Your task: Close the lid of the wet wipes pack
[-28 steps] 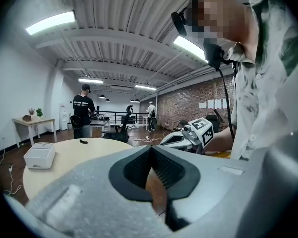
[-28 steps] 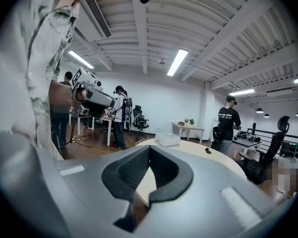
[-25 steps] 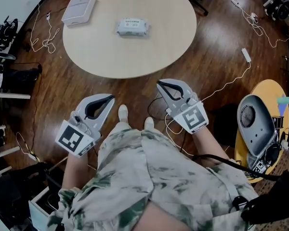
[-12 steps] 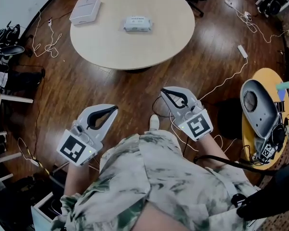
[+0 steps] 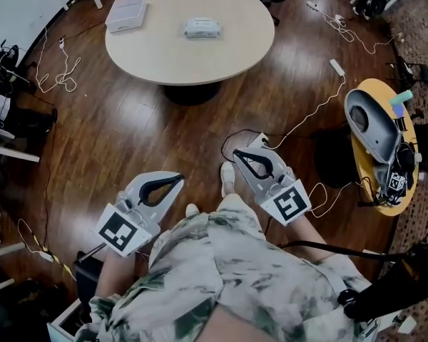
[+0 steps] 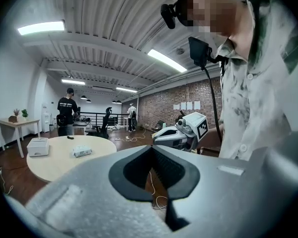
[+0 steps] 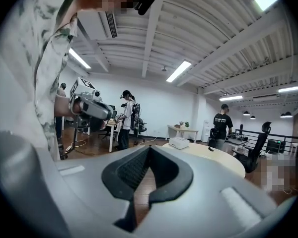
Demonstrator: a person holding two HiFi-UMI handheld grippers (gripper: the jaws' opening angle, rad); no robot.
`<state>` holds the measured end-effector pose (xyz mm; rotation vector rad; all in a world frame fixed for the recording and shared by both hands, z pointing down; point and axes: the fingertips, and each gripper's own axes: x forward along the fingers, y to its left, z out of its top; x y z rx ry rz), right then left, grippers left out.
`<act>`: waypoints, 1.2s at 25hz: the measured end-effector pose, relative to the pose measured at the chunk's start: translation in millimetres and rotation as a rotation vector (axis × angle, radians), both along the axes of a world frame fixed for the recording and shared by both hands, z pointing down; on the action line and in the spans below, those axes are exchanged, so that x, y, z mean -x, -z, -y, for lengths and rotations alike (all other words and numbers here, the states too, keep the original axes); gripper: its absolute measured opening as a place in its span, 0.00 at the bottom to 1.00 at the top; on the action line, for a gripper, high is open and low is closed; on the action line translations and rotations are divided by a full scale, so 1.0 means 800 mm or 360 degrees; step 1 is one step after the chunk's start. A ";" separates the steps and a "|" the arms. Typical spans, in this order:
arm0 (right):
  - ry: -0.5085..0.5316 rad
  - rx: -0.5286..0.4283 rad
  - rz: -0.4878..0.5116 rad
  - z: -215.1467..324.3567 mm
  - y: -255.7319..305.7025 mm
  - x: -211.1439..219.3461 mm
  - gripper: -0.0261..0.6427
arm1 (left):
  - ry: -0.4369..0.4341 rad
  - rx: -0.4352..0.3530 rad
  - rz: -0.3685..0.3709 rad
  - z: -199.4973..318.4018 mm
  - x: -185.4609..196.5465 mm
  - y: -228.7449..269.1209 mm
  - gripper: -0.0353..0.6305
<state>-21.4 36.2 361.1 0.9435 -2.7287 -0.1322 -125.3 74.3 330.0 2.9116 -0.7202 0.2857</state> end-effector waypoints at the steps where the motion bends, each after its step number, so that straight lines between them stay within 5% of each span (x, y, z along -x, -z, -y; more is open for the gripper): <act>1: -0.0013 0.0004 -0.0002 -0.016 0.002 0.003 0.05 | -0.0019 0.0004 -0.0004 -0.013 0.002 0.000 0.06; 11: -0.0004 -0.0010 -0.0023 -0.125 0.025 -0.011 0.05 | -0.0095 -0.0011 -0.0077 -0.112 -0.032 0.012 0.06; 22: 0.0062 -0.0047 -0.0014 -0.250 0.040 -0.121 0.05 | -0.0021 -0.0047 -0.0090 -0.216 -0.150 0.030 0.06; 30: 0.0093 -0.0039 -0.0012 -0.321 0.033 -0.163 0.05 | 0.0035 -0.0030 -0.0051 -0.297 -0.188 0.021 0.06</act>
